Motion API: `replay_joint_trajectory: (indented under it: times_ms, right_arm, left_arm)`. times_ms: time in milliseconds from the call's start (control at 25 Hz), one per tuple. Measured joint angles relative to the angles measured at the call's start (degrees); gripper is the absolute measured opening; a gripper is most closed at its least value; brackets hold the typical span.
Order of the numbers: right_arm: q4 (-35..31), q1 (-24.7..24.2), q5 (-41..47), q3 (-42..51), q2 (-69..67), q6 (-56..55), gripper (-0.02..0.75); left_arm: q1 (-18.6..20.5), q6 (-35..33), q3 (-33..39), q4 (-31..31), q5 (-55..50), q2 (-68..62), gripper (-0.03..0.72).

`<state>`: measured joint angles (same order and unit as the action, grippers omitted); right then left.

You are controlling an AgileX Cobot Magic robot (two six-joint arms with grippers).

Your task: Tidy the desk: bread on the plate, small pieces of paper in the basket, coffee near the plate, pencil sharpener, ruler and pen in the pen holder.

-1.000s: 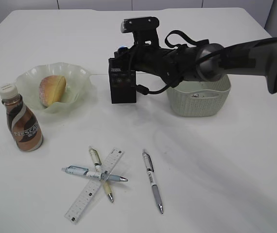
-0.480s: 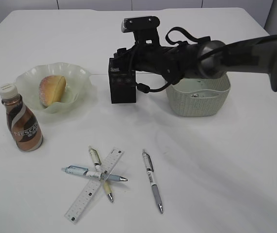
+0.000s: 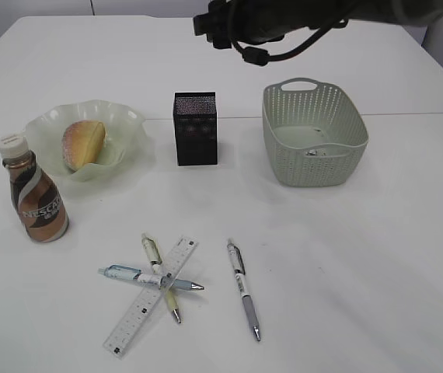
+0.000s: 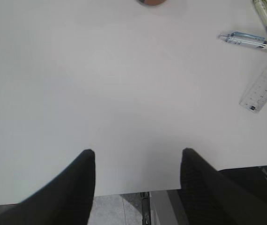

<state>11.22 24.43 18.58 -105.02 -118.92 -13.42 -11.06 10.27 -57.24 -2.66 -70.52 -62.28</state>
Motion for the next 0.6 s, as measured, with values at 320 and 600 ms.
replay_joint_trajectory:
  times_ms: [320, 600]
  right_arm:
    - [-3.4, 0.9, 28.9, -0.1, 5.2, 0.0, 0.471]
    - [-9.5, 0.9, 45.1, -0.1, 5.3, 0.0, 0.470]
  left_arm:
    - [0.0, 0.0, 0.0, 0.0, 0.1, 0.0, 0.417]
    - [-4.8, -1.6, 0.0, 0.4, 0.5, 0.0, 0.424]
